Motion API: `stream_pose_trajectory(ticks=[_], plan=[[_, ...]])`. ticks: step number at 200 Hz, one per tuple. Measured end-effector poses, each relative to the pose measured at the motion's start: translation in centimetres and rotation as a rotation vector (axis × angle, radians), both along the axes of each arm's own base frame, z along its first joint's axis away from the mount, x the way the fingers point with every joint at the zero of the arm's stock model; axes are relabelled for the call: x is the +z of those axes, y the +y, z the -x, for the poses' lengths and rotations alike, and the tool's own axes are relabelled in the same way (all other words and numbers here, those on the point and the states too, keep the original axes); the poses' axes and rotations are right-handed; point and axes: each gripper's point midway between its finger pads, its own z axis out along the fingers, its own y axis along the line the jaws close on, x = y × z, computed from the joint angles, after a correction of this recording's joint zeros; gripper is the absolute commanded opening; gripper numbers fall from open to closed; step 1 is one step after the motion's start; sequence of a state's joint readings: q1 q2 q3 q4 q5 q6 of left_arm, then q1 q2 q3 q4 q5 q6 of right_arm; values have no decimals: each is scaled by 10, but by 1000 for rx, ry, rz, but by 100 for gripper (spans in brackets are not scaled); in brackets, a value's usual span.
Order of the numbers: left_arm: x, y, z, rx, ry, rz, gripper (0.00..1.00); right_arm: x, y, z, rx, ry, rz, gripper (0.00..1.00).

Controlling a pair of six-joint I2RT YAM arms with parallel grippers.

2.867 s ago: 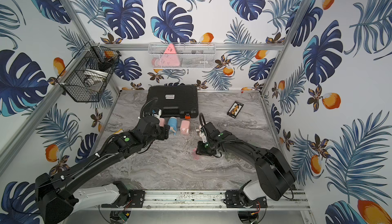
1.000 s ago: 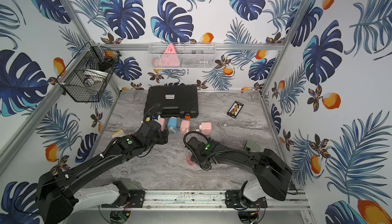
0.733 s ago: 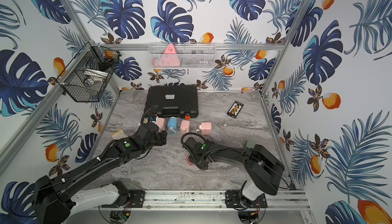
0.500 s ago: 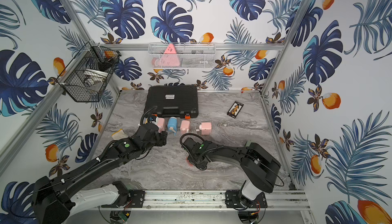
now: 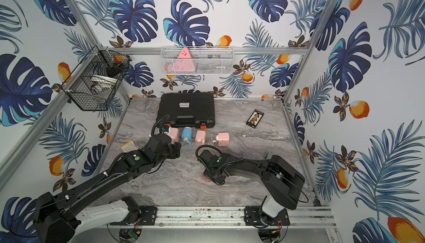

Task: Put the tray back into the pencil sharpener
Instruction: Pick up the container from the center of the board, then place the container at the center of the board.

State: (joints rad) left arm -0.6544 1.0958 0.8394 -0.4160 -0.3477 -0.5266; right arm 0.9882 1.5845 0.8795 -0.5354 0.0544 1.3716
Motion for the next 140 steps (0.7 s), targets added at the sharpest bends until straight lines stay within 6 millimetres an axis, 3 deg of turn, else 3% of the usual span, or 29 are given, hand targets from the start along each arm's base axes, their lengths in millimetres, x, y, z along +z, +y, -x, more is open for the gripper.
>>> stream_pose_trajectory(ticks=[51, 99, 140], plan=[[7, 9, -5, 39, -26, 0, 65, 38, 4, -13, 153, -122, -30, 0], [13, 48, -13, 181, -41, 39, 62, 99, 10, -51, 480, -342, 2, 0], [18, 71, -9, 249, -54, 68, 62, 112, 19, -55, 837, -400, 87, 0]])
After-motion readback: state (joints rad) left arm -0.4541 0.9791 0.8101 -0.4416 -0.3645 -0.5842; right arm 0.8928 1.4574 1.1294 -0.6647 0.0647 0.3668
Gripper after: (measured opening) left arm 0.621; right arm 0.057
